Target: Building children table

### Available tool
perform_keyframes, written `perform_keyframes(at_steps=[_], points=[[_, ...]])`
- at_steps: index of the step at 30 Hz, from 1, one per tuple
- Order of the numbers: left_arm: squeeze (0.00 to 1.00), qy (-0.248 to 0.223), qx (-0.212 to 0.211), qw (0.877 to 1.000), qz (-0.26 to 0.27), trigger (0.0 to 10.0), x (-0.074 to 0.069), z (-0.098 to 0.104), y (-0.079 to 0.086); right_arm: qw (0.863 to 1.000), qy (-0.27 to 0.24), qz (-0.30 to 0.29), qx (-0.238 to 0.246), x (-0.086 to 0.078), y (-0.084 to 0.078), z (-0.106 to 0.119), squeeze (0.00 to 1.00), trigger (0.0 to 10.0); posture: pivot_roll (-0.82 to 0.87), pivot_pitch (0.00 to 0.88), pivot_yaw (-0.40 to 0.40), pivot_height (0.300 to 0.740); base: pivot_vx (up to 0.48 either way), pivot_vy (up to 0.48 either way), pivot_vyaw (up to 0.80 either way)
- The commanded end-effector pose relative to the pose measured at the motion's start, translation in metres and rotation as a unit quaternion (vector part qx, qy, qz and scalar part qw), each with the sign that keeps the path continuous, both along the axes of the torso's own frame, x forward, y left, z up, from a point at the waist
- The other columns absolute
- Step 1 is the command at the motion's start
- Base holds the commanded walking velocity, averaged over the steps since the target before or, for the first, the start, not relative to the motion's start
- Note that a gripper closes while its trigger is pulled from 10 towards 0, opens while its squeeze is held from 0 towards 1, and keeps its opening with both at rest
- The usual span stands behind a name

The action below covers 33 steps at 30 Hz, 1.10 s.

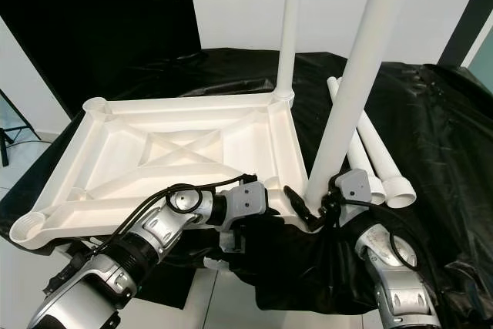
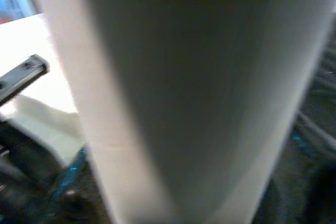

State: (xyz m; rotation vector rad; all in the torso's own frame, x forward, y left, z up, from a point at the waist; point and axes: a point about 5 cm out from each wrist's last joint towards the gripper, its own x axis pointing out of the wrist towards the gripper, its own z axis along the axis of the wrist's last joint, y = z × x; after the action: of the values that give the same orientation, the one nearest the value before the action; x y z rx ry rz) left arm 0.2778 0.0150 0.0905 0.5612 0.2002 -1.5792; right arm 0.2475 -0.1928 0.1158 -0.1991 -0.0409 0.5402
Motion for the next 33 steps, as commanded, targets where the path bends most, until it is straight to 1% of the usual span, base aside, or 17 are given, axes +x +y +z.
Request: perform_keyframes(at_steps=[1, 2, 5, 8, 13, 16, 19, 20, 21, 22, 23, 24, 25, 26, 27, 29, 33], points=[[0.00, 0.119, 0.084, 0.989, -0.023, 10.0, -0.025, -0.049, 0.026, 1.000, 0.022, -0.010, -0.009, 0.000, -0.013, -0.004, 0.00, 3.1, 0.16, 0.000, -0.012, 0.740, 0.000, 0.000, 0.00], [0.00, 0.119, 0.085, 0.989, -0.022, 10.0, -0.024, -0.049, 0.026, 0.999, 0.038, 0.011, -0.006, 0.000, -0.013, -0.004, 0.00, 0.0, 0.16, 0.000, -0.010, 0.740, 0.000, 0.000, 0.00], [0.00, 0.118, 0.085, 0.989, -0.022, 10.0, -0.024, -0.049, 0.027, 0.998, 0.047, 0.029, -0.007, 0.001, -0.015, -0.002, 0.00, 0.0, 0.16, 0.000, -0.008, 0.740, 0.000, 0.000, 0.00], [0.00, 0.118, 0.085, 0.989, -0.023, 10.0, -0.024, -0.049, 0.026, 0.996, 0.059, 0.060, -0.013, 0.004, -0.022, 0.002, 0.00, 0.0, 0.16, 0.000, -0.006, 0.740, 0.000, 0.000, 0.00], [0.00, 0.117, 0.085, 0.989, -0.024, 10.0, -0.024, -0.048, 0.025, 0.996, 0.071, 0.057, -0.008, 0.005, -0.026, 0.002, 0.00, 0.0, 0.15, 0.000, -0.005, 0.740, 0.000, 0.000, 0.00], [0.00, 0.117, 0.085, 0.989, -0.024, 10.0, -0.024, -0.048, 0.025, 0.996, 0.071, 0.057, -0.008, 0.005, -0.026, 0.002, 0.00, 0.0, 0.15, 0.000, -0.005, 0.740, 0.000, 0.000, 0.00], [0.00, 0.117, 0.085, 0.989, -0.024, 10.0, -0.024, -0.048, 0.025, 0.996, 0.073, 0.041, 0.007, 0.002, -0.023, -0.002, 0.00, 0.0, 0.15, 0.000, -0.008, 0.740, 0.000, 0.000, 0.00], [0.00, 0.117, 0.085, 0.989, -0.024, 10.0, -0.023, -0.048, 0.025, 0.999, 0.044, -0.011, 0.020, 0.000, -0.017, -0.004, 0.00, 0.0, 0.15, 0.000, -0.013, 0.740, 0.000, 0.000, 0.00], [0.00, 0.117, 0.085, 0.989, -0.024, 10.0, -0.023, -0.048, 0.025, 0.999, 0.044, -0.011, 0.020, 0.000, -0.017, -0.004, 0.00, 0.0, 0.15, 0.000, -0.013, 0.740, 0.000, 0.000, 0.00], [0.00, 0.117, 0.085, 0.989, -0.023, 10.0, -0.023, -0.048, 0.025, 0.998, 0.023, -0.048, 0.030, -0.002, -0.014, -0.005, 0.00, 0.0, 0.15, 0.000, -0.013, 0.740, 0.000, 0.000, 0.00], [0.00, 0.117, 0.085, 0.989, -0.023, 10.0, -0.023, -0.048, 0.025, 0.993, -0.013, -0.102, 0.049, -0.005, -0.011, -0.003, 0.00, 0.0, 0.16, 0.000, -0.013, 0.740, 0.000, 0.000, 0.00], [0.00, 0.117, 0.085, 0.989, -0.023, 10.0, -0.023, -0.048, 0.025, 0.993, -0.013, -0.102, 0.049, -0.005, -0.011, -0.003, 0.00, 0.0, 0.16, 0.000, -0.013, 0.740, 0.000, 0.000, 0.00], [0.00, 0.116, 0.084, 0.989, -0.022, 10.0, -0.023, -0.048, 0.025, 0.988, -0.036, -0.141, 0.059, -0.009, -0.006, -0.001, 0.00, 0.0, 0.17, 0.000, -0.014, 0.740, 0.000, 0.000, 0.00], [0.00, 0.116, 0.084, 0.989, -0.021, 10.0, -0.023, -0.048, 0.025, 0.984, -0.047, -0.161, 0.064, -0.012, -0.003, 0.000, 0.00, 0.0, 0.17, 0.000, -0.014, 0.740, 0.000, 0.000, 0.00], [0.00, 0.116, 0.084, 0.989, -0.021, 10.0, -0.023, -0.048, 0.025, 0.984, -0.047, -0.161, 0.064, -0.012, -0.003, 0.000, 0.00, 0.0, 0.17, 0.000, -0.014, 0.740, 0.000, 0.000, 0.00], [0.00, 0.116, 0.084, 0.990, -0.019, 10.0, -0.023, -0.048, 0.025, 0.973, -0.051, -0.213, 0.069, -0.013, -0.002, -0.003, 0.00, 0.0, 0.17, 0.000, -0.015, 0.740, 0.000, 0.000, 0.00], [0.00, 0.117, 0.085, 0.989, -0.019, 10.0, -0.023, -0.049, 0.026, 0.966, -0.053, -0.243, 0.074, -0.013, -0.001, -0.003, 0.00, 0.0, 0.17, 0.000, -0.015, 0.740, 0.000, 0.000, 0.00]])
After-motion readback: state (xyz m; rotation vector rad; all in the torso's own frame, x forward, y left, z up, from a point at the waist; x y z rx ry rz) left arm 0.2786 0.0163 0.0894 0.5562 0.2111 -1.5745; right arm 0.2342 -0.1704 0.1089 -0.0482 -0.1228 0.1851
